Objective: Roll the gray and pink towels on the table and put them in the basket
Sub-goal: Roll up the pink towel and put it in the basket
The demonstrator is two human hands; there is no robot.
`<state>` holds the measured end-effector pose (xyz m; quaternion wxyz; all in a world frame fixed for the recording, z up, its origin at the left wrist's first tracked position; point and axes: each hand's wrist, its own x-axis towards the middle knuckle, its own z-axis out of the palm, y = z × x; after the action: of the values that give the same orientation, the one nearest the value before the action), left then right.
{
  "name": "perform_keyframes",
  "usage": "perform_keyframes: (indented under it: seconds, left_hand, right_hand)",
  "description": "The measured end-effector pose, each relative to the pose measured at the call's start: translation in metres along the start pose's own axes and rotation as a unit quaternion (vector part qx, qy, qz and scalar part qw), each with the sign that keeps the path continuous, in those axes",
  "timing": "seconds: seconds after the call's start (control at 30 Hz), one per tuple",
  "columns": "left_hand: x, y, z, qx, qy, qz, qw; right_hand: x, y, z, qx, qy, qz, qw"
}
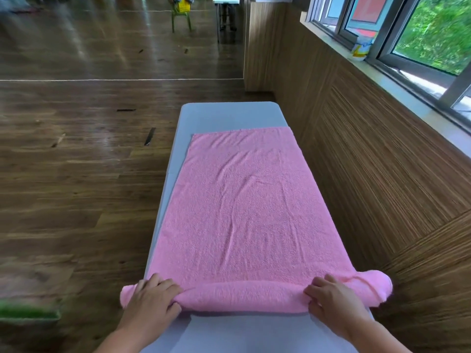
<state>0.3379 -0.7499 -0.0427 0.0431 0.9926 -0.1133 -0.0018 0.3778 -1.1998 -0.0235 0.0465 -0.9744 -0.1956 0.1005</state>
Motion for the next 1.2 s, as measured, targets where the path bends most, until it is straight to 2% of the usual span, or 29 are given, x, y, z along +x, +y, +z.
perform_keyframes:
  seconds: [0.1, 0.23, 0.27, 0.33, 0.43, 0.5, 0.6, 0.83, 0.97, 1.07, 1.2]
  left_hand:
    - [0.006, 0.006, -0.004, 0.018, 0.004, -0.021, 1.000]
    - [0.020, 0.037, -0.009, -0.063, 0.047, -0.102, 0.992]
    - [0.021, 0.047, -0.005, -0.089, 0.053, -0.097, 0.990]
    - [0.020, 0.070, 0.006, -0.105, 0.055, -0.032, 0.992]
    - [0.020, 0.096, 0.015, -0.103, 0.012, 0.025, 0.994]
    - [0.027, 0.101, 0.014, -0.092, -0.011, 0.019, 0.995]
    - [0.040, 0.100, 0.013, -0.053, 0.004, 0.019, 0.998]
    - [0.048, 0.096, 0.002, -0.017, -0.020, 0.044, 0.999]
    - [0.051, 0.096, 0.000, -0.068, -0.018, 0.019, 0.997]
    - [0.052, 0.095, 0.001, -0.122, -0.027, -0.029, 0.992]
    - [0.041, 0.091, 0.006, -0.144, -0.020, -0.003, 0.989]
  right_hand:
    - [0.010, 0.007, -0.007, 0.031, -0.054, 0.003, 0.998]
    - [0.022, 0.001, -0.011, 0.061, 0.001, 0.023, 0.998]
    - [0.024, -0.002, -0.010, 0.063, 0.004, 0.030, 0.998]
    - [0.023, -0.003, -0.001, 0.060, 0.013, 0.017, 0.998]
    - [0.017, -0.006, 0.005, 0.019, 0.022, -0.037, 0.999]
    - [0.014, -0.010, 0.003, 0.013, 0.010, -0.050, 0.999]
    - [0.017, -0.014, 0.000, -0.011, -0.025, -0.032, 0.999]
    - [0.032, -0.023, -0.019, 0.027, -0.089, -0.011, 0.996]
    - [0.033, -0.019, -0.007, 0.056, -0.055, 0.040, 0.996]
    - [0.029, -0.015, 0.001, 0.060, -0.020, 0.020, 0.998]
    - [0.017, -0.013, 0.006, 0.048, -0.002, -0.018, 0.999]
